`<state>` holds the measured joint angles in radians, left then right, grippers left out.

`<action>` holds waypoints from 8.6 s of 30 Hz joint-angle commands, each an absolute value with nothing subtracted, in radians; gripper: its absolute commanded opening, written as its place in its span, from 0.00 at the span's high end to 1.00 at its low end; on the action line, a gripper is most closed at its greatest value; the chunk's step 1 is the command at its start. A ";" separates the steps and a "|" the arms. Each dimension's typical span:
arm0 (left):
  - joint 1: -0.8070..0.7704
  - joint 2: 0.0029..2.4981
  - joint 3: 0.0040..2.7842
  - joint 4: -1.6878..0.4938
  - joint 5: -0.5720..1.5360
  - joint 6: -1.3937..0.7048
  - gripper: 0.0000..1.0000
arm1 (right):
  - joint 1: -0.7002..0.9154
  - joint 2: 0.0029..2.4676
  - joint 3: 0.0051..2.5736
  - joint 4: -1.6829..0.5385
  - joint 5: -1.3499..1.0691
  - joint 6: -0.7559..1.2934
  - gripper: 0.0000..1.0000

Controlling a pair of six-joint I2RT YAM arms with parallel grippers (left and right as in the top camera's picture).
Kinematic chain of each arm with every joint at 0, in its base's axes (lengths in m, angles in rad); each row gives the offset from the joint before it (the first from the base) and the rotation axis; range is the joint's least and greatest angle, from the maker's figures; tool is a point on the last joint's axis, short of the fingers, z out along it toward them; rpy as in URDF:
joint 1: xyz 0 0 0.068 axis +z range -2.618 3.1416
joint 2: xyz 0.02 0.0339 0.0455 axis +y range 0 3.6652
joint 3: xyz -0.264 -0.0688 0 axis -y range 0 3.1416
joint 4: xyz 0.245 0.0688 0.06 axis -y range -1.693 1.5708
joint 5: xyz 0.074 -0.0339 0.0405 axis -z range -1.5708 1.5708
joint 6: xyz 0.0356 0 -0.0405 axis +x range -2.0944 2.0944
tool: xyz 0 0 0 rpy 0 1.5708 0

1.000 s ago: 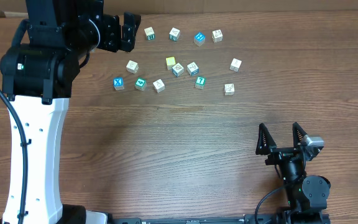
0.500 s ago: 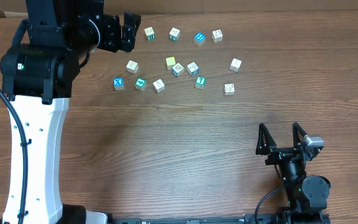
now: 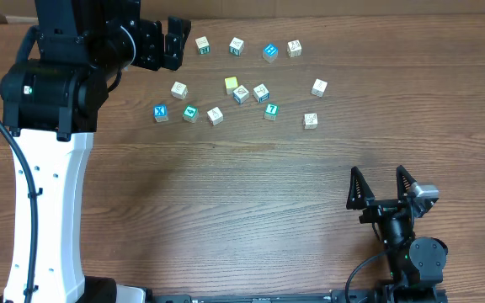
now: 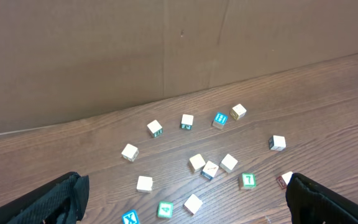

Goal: Form a horizontal line

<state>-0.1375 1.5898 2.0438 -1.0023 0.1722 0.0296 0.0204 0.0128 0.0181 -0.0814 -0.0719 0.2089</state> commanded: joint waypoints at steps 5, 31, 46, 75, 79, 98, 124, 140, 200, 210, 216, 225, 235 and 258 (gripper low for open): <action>-0.144 1.582 2.065 -0.999 0.176 0.046 0.01 | 0.017 0.003 0.008 -0.077 -0.073 0.208 0.00; -0.146 1.582 2.064 -1.003 0.189 0.045 0.01 | 0.017 0.003 0.008 -0.077 -0.073 0.208 0.00; -0.145 1.582 2.063 -1.090 0.189 0.045 0.62 | 0.017 0.003 0.008 -0.077 -0.073 0.208 0.00; -0.144 1.903 2.022 -1.218 0.100 -0.118 0.77 | 0.017 0.003 0.008 -0.077 -0.073 0.208 0.00; -0.144 1.959 2.022 -1.218 0.074 -0.148 0.60 | 0.017 0.003 0.008 -0.077 -0.073 0.208 0.00; -0.152 2.143 2.020 -1.206 0.070 -0.217 0.44 | 0.017 0.003 0.008 -0.077 -0.073 0.208 0.00; -0.159 2.343 2.018 -1.166 0.019 -0.046 0.43 | 0.017 0.003 0.008 -0.078 -0.073 0.208 0.00; -0.179 2.345 1.940 -1.074 0.019 -0.044 0.45 | 0.017 0.003 0.008 -0.077 -0.073 0.208 0.00; -0.217 2.117 1.909 -1.209 0.008 -0.227 0.72 | 0.017 0.003 0.008 -0.077 -0.073 0.208 0.00; -0.318 2.046 1.905 -1.370 0.011 -0.299 0.74 | 0.017 0.003 0.008 -0.077 -0.073 0.208 0.00; -0.386 2.046 1.895 -1.395 0.011 -0.363 0.77 | 0.017 0.003 0.008 -0.077 -0.073 0.208 0.00; -0.476 2.046 1.889 -1.433 -0.086 -0.533 0.76 | 0.017 0.003 0.008 -0.077 -0.073 0.208 0.00; -0.527 2.046 1.885 -1.448 -0.115 -0.630 0.76 | 0.017 0.003 0.008 -0.077 -0.073 0.208 0.00; -0.532 2.046 1.723 -1.399 -0.114 -0.659 0.76 | 0.017 0.003 0.008 -0.077 -0.073 0.208 0.00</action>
